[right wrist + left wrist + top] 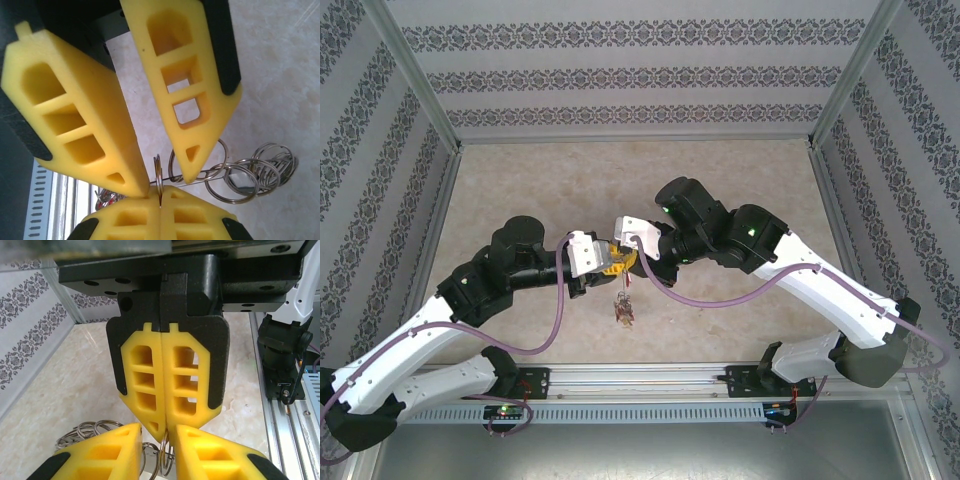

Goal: Put the keys on the keyring

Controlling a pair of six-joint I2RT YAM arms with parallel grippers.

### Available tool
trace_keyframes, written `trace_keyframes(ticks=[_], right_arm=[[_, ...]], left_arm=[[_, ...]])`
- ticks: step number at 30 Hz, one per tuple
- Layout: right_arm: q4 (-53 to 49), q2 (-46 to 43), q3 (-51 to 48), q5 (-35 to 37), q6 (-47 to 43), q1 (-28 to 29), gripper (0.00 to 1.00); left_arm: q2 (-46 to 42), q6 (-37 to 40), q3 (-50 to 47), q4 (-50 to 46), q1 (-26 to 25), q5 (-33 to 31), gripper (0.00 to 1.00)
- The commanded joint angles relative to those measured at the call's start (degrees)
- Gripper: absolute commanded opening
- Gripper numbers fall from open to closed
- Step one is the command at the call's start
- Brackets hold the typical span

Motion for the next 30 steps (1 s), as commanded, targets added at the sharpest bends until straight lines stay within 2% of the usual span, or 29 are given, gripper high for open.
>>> trace_keyframes(ticks=[1, 6, 11, 14, 21, 23, 25, 27, 30], right_arm=[[3.24, -1.92, 0.97, -2.48, 0.46, 0.48, 0.0], [3.73, -2.08, 0.69, -2.76, 0.23, 0.38, 0.0], [4.8, -3.44, -0.41, -3.01, 0.45, -0.13, 0.0], [5.4, -4.25, -1.07, -3.11, 0.66, -0.4, 0.0], [7.61, -6.06, -4.42, -4.03, 0.98, -0.88, 0.01], [9.59, -7.45, -7.17, -4.76, 2.03, -1.0, 0.13], [11.2, -8.56, -9.49, -5.81, 3.32, -1.1, 0.2], [12.76, -9.58, -11.49, -6.68, 4.63, -1.19, 0.22], [15.61, -11.02, -14.3, -7.39, 6.34, -1.52, 0.21]], left_arm=[[0.31, 0.79, 0.34, 0.87, 0.54, 0.68, 0.23], [1.22, 0.99, 0.6, 0.0, 0.55, 0.78, 0.2], [2.01, 1.03, 1.07, -1.01, 0.52, 0.78, 0.1], [2.0, 0.66, 1.15, -0.53, 0.52, 1.24, 0.0], [1.3, -2.0, 1.6, 1.89, 0.65, 5.06, 0.0], [0.7, -3.37, 1.43, 3.47, 0.86, 6.45, 0.0], [0.24, -4.47, 1.46, 4.71, 1.3, 7.85, 0.0], [-0.03, -5.04, 1.65, 5.21, 1.65, 8.68, 0.0], [-0.12, -5.53, 1.8, 5.82, 2.16, 9.7, 0.0]])
